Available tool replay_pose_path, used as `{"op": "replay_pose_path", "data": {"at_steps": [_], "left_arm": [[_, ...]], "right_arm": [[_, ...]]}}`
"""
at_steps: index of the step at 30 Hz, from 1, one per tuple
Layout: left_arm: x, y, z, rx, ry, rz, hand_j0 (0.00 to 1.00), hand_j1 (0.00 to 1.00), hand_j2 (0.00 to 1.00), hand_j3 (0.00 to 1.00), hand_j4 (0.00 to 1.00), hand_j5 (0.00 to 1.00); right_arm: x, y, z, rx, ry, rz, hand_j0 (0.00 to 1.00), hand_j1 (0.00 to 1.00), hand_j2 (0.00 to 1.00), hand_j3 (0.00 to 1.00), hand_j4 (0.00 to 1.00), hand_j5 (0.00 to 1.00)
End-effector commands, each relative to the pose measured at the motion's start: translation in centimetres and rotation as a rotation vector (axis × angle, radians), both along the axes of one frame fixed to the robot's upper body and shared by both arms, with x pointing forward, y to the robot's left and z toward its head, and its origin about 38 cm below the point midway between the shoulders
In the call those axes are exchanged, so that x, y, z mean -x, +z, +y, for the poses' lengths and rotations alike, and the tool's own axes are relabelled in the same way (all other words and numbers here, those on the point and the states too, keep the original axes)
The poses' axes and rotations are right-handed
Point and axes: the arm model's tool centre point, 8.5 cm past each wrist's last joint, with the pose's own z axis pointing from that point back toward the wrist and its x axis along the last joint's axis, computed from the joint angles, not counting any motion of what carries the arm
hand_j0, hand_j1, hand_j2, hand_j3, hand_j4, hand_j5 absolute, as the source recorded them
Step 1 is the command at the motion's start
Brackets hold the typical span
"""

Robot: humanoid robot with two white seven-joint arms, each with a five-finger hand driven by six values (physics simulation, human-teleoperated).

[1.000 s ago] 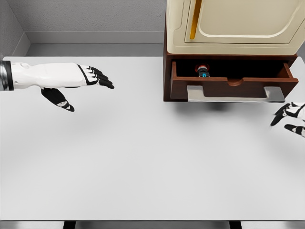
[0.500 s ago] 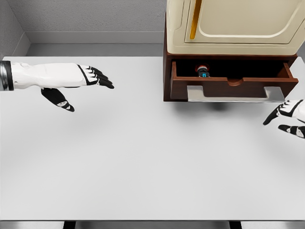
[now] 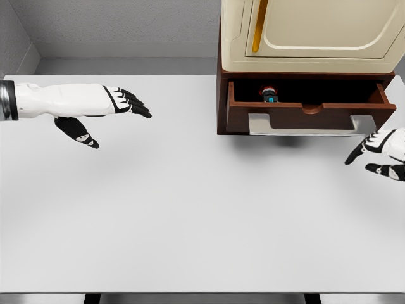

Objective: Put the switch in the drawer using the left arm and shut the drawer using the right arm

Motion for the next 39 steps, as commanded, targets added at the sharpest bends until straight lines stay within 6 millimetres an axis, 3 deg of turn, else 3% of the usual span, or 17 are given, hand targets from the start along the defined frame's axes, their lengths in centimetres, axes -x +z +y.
{"op": "replay_pose_path", "data": {"at_steps": [1,13,16,25,36,39], "left_arm": [[0.0,0.1,0.0,0.006,0.003,0.003,1.0,1.0,1.0,1.0,1.0,1.0],[0.0,0.1,0.1,0.005,0.006,0.003,1.0,1.0,1.0,1.0,1.0,1.0],[0.0,0.1,0.1,0.006,0.007,0.002,1.0,1.0,1.0,1.0,1.0,1.0],[0.0,0.1,0.1,0.005,0.006,0.003,1.0,1.0,1.0,1.0,1.0,1.0],[0.0,0.1,0.2,0.006,0.007,0.003,1.0,1.0,1.0,1.0,1.0,1.0],[0.0,0.1,0.2,0.006,0.007,0.003,1.0,1.0,1.0,1.0,1.0,1.0]], "right_arm": [[0.0,-0.9,0.0,0.013,-0.001,0.028,0.58,0.58,0.58,0.58,0.58,0.58],[-2.0,-1.3,-0.7,0.033,-0.027,0.032,0.58,0.58,0.58,0.58,0.58,0.58],[-2.6,-0.6,-1.0,0.032,-0.039,0.011,0.58,0.58,0.58,0.58,0.58,0.58],[-4.0,-1.9,1.5,0.048,0.03,0.038,0.58,0.58,0.58,0.58,0.58,0.58],[-6.3,-1.1,2.4,0.053,0.038,0.001,0.58,0.58,0.58,0.58,0.58,0.58],[-7.2,-0.7,1.7,0.041,0.006,-0.012,0.58,0.58,0.58,0.58,0.58,0.58]]}}
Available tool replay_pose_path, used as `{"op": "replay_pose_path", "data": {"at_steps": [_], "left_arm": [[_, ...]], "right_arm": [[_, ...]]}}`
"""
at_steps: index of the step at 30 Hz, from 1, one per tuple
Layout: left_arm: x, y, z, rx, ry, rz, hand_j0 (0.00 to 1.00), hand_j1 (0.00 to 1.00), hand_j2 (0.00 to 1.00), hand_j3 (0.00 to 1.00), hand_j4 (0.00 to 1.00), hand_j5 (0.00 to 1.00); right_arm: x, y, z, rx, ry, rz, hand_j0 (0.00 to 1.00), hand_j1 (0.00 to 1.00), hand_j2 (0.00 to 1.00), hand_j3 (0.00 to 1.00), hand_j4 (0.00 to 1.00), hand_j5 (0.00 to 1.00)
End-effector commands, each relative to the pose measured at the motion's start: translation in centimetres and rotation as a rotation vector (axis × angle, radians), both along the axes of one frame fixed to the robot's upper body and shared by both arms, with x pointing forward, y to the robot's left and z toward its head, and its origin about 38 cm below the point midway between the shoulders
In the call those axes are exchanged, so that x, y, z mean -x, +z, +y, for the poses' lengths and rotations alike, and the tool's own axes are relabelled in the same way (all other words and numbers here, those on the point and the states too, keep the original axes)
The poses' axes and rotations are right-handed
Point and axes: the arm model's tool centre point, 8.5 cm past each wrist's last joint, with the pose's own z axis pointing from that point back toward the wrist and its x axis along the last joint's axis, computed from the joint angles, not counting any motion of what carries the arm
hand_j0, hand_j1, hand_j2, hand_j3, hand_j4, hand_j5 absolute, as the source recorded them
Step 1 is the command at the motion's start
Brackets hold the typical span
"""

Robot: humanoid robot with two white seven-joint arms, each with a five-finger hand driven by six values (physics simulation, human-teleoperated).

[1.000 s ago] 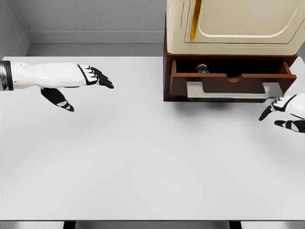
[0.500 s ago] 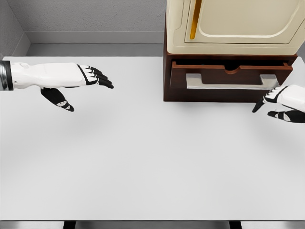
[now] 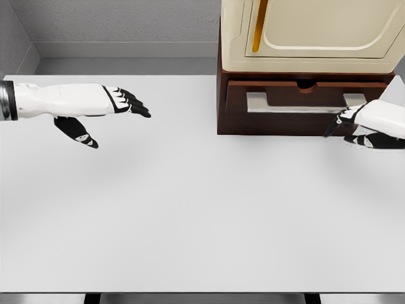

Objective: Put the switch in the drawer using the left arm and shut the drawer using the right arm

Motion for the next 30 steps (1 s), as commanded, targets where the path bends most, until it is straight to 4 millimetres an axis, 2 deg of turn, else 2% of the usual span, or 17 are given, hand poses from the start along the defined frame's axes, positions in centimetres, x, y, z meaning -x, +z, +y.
{"op": "replay_pose_path", "data": {"at_steps": [1,8,10,11,12,13,17,20,22,23,30], "left_arm": [[0.0,0.1,0.0,0.006,0.003,0.002,1.0,1.0,1.0,1.0,1.0,1.0],[0.0,0.1,0.0,0.006,0.003,0.001,1.0,1.0,1.0,1.0,1.0,1.0],[0.0,0.1,0.0,0.006,0.003,0.001,1.0,1.0,1.0,1.0,1.0,1.0],[0.0,0.0,0.0,0.005,0.003,0.004,1.0,1.0,1.0,1.0,1.0,1.0],[0.0,0.0,0.0,0.005,0.003,0.004,1.0,1.0,1.0,1.0,1.0,1.0],[0.0,0.0,0.0,0.005,0.003,0.004,1.0,1.0,1.0,1.0,1.0,1.0],[0.0,0.0,-0.1,0.006,-0.001,0.003,1.0,1.0,1.0,1.0,1.0,1.0],[0.2,-1.0,-0.2,0.008,-0.002,0.028,1.0,1.0,1.0,1.0,1.0,1.0],[0.2,-1.8,0.1,0.004,0.01,0.047,1.0,1.0,1.0,1.0,1.0,1.0],[-0.1,-2.1,0.6,0.006,0.03,0.054,1.0,1.0,1.0,1.0,1.0,1.0],[-0.5,-2.3,1.0,0.007,0.045,0.059,1.0,1.0,1.0,1.0,1.0,1.0]], "right_arm": [[-0.3,-0.9,-0.4,-0.013,-0.02,0.023,0.58,0.58,0.58,0.58,0.58,0.58],[-2.0,-1.8,0.3,-0.003,-0.021,0.042,0.58,0.58,0.58,0.58,0.58,0.58],[-1.4,-2.4,0.6,0.008,-0.006,0.056,0.58,0.58,0.58,0.58,0.58,0.58],[-0.6,-2.9,1.5,0.017,0.023,0.063,0.58,0.58,0.58,0.58,0.58,0.58],[0.1,-2.3,2.3,0.028,0.058,0.051,0.58,0.58,0.58,0.58,0.58,0.58],[0.7,-2.1,1.9,0.055,0.063,0.054,0.58,0.58,0.58,0.58,0.58,0.58],[2.6,-3.3,2.2,0.063,0.085,0.089,0.61,0.61,0.61,0.61,0.61,0.61],[3.7,-3.9,2.2,0.084,0.101,0.118,0.72,0.72,0.72,0.72,0.72,0.72],[3.8,-3.8,2.0,0.083,0.095,0.113,0.72,0.72,0.72,0.72,0.72,0.72],[3.9,-3.9,2.1,0.081,0.099,0.114,0.98,0.98,0.98,0.98,0.98,0.98],[4.2,-4.3,2.2,0.08,0.102,0.127,1.0,1.0,1.0,1.0,1.0,1.0]]}}
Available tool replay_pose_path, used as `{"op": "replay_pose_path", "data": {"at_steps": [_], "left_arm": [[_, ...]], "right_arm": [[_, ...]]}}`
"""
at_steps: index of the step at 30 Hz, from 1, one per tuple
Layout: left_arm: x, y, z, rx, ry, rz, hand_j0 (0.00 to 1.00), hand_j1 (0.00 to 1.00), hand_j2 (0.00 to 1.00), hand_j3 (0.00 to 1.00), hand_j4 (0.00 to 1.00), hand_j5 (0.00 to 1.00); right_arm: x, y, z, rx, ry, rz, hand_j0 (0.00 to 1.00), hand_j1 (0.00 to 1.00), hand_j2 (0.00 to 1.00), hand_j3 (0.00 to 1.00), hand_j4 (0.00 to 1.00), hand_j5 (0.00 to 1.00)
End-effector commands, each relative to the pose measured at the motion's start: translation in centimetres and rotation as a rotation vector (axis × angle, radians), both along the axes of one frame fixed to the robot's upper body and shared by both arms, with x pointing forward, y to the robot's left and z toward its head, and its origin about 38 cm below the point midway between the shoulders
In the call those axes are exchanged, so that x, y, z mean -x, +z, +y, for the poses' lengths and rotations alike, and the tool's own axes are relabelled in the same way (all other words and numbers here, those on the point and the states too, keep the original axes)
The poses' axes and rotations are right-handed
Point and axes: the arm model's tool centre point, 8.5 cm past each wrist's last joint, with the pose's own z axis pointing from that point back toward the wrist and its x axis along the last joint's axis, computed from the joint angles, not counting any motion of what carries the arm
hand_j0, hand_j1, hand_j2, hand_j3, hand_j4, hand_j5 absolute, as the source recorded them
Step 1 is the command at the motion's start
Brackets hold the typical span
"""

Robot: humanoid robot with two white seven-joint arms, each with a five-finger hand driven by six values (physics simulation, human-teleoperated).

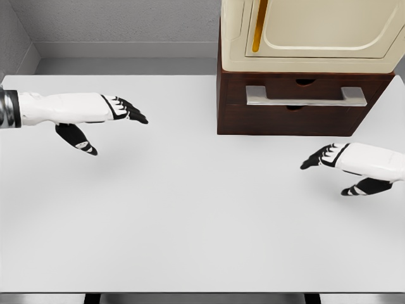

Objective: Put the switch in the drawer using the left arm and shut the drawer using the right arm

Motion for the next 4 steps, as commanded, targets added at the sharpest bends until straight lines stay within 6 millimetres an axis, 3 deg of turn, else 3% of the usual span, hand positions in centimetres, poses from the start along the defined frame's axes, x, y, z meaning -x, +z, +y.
{"op": "replay_pose_path", "data": {"at_steps": [1,4], "left_arm": [[-0.08,0.02,0.08,0.006,0.006,0.004,1.0,1.0,1.0,1.0,1.0,1.0],[-0.08,0.02,0.08,0.006,0.006,0.004,1.0,1.0,1.0,1.0,1.0,1.0]], "right_arm": [[0.0,0.12,0.0,-0.005,-0.002,0.001,1.0,1.0,1.0,1.0,1.0,1.0],[0.01,-0.05,-0.03,-0.006,-0.004,0.005,1.0,1.0,1.0,1.0,1.0,1.0]]}}
